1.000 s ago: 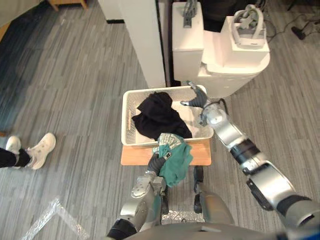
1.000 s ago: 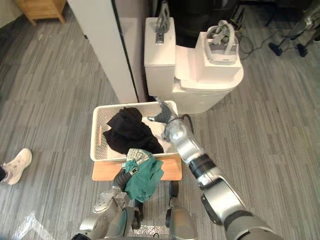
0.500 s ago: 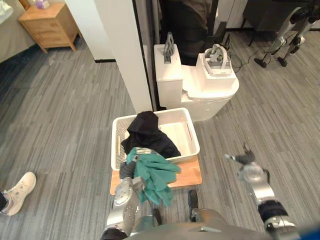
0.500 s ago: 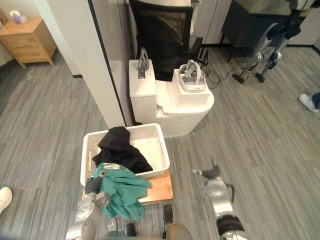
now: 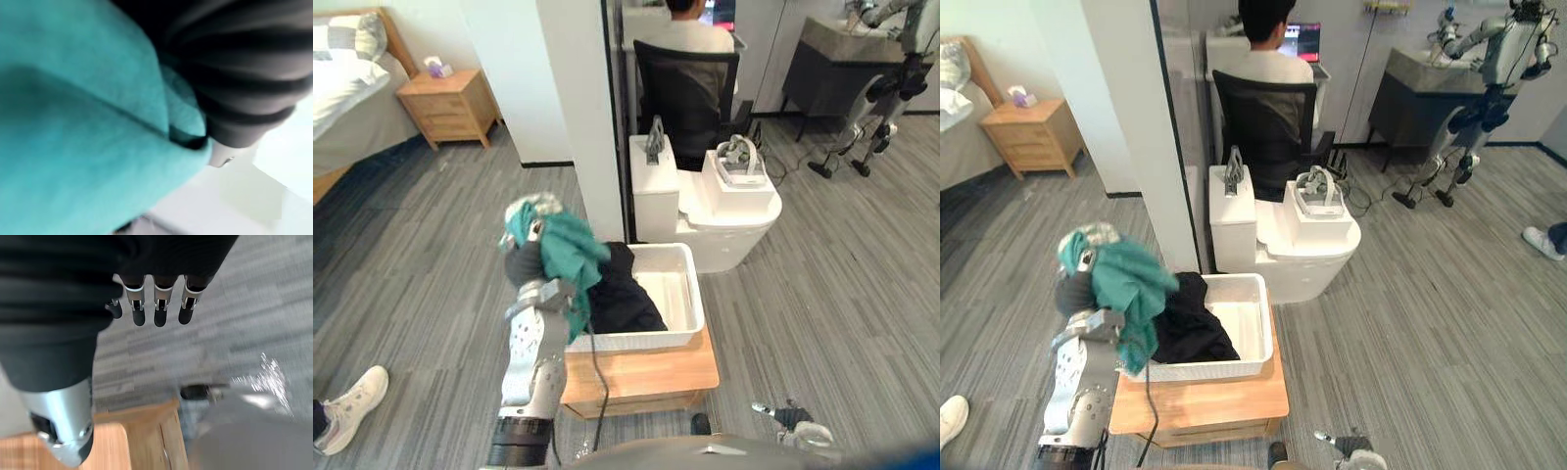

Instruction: Tidy the bed and pick cloth on bed and put in laundry

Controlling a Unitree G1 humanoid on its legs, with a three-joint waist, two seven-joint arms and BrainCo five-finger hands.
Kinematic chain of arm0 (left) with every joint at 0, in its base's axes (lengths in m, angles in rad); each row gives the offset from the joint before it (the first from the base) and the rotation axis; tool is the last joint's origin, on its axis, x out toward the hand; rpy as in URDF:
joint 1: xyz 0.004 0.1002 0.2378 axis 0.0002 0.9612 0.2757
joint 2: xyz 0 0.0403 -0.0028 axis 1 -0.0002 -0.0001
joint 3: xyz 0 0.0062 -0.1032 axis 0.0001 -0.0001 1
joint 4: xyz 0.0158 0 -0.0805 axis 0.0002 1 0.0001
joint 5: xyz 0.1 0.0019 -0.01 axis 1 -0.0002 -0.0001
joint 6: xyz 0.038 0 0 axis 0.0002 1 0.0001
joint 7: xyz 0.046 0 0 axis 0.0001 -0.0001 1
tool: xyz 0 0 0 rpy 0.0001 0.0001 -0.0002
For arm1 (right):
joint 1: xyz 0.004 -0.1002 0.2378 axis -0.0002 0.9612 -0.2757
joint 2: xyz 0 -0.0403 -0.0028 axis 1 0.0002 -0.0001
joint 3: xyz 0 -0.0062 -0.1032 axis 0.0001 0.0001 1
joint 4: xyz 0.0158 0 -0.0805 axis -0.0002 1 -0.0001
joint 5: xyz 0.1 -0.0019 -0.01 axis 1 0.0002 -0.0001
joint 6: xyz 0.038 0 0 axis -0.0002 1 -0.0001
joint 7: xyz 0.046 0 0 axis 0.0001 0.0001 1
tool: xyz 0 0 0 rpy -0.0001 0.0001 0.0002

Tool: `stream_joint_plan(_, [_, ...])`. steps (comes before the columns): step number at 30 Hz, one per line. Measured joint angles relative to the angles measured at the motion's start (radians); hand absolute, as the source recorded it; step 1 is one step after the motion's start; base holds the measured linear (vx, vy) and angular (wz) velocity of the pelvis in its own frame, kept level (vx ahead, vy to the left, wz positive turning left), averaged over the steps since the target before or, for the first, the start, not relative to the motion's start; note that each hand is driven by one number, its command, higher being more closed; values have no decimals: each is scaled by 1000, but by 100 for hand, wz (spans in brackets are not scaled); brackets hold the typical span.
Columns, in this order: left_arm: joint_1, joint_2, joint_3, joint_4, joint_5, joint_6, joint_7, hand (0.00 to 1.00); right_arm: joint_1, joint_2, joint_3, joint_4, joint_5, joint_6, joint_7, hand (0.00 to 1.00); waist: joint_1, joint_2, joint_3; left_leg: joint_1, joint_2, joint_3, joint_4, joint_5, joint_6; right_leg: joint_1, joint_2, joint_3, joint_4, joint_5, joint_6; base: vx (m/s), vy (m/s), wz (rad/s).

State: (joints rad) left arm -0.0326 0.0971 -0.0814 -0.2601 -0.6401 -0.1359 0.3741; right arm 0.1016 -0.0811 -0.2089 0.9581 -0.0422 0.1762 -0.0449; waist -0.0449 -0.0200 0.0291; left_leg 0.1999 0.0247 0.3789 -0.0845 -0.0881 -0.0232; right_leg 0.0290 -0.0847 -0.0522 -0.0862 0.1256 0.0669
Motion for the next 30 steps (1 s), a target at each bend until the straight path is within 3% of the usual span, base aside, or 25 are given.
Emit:
stream_joint_plan(5, [-118,18,-31,-34,-3,59,32,100,30,25,-39,-1,0,13,36,0,-5,-12,-24,31,19,38,0,-21,-7,11,20,12,10,1,0,56,16,-19])
stream_joint_plan(10, [-246,105,-33,-15,46,147,39,100,34,28,-48,-2,0,13,46,0,-5,-4,-33,36,43,66,38,-51,-30,22,37,12,13,2,-1,44,-3,-8])
stream_joint_plan(15, [-343,152,-33,204,75,212,13,100,38,27,-55,-8,0,12,56,0,-15,5,-44,38,48,121,71,-65,-52,33,35,23,5,1,-1,3,1,-9])
stream_joint_plan(24, [-344,151,-33,481,163,223,-38,100,58,29,-53,-29,0,11,71,0,-21,0,10,23,60,165,99,-96,-57,9,45,66,12,0,-3,-47,-33,-13])
stream_joint_plan(30, [-287,140,-46,663,241,249,-141,100,45,20,-38,-28,39,9,66,0,-23,3,51,-36,66,164,107,-78,-42,-59,49,65,35,-1,-6,-23,-42,1])
